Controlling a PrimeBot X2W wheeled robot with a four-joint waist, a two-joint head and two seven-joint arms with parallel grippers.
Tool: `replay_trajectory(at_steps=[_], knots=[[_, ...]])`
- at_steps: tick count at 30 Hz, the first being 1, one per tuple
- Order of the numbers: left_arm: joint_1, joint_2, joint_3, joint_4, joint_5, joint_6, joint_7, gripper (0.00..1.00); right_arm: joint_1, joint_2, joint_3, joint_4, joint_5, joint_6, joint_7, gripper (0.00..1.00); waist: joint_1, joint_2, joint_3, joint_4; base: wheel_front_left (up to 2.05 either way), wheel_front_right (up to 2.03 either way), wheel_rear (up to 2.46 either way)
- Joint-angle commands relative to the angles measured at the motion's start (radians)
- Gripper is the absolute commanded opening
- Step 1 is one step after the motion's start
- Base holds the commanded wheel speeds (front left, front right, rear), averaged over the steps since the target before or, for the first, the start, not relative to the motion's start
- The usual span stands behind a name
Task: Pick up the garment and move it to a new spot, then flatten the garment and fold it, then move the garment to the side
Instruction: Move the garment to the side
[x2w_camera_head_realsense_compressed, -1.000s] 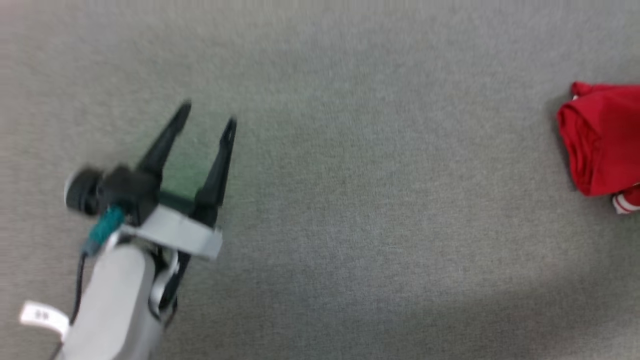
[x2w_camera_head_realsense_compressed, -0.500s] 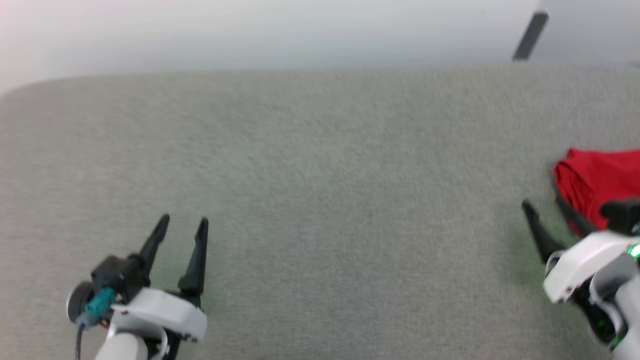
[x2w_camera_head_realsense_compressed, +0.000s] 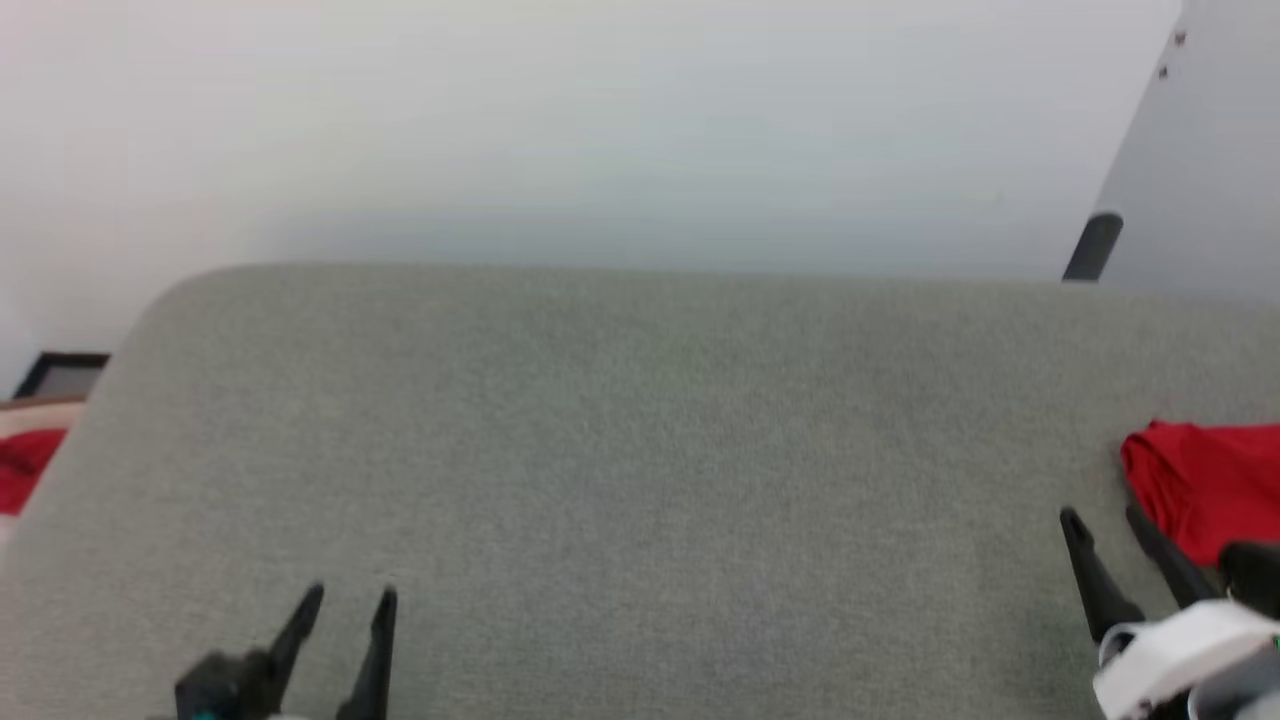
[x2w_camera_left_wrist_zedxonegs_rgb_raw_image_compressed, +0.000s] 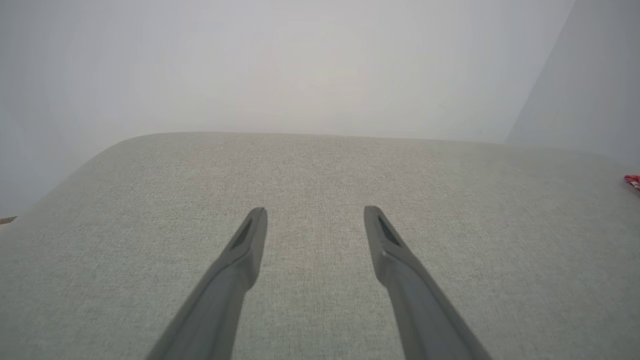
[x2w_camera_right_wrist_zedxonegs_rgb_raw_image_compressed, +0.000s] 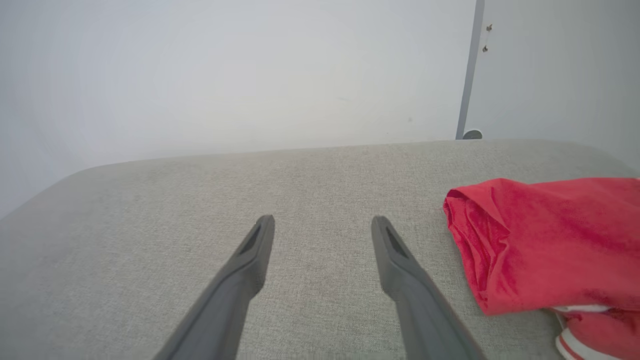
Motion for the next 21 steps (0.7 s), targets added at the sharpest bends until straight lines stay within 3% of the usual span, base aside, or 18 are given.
replay_trajectory(at_steps=[1, 10, 21], knots=[[0.026, 0.001, 0.003, -0.001, 0.002, -0.002, 0.001, 1.00, 0.025, 0.005, -0.009, -0.012, -0.013, -0.001, -0.005, 1.00, 0.0000, 0.0000, -0.050, 0.019, 0.00, 0.00, 0.00], [0.122, -0.010, 0.029, -0.072, -0.001, -0.002, 0.001, 1.00, 0.200, 0.033, -0.180, -0.171, -0.101, -0.001, 0.011, 1.00, 0.0000, 0.0000, -0.084, 0.023, 0.00, 0.00, 0.00], [0.206, 0.009, 0.057, -0.168, -0.015, -0.002, 0.001, 1.00, 0.411, 0.147, -0.360, -0.431, -0.207, -0.001, 0.103, 1.00, 0.0000, 0.0000, -0.078, 0.024, 0.00, 0.00, 0.00]])
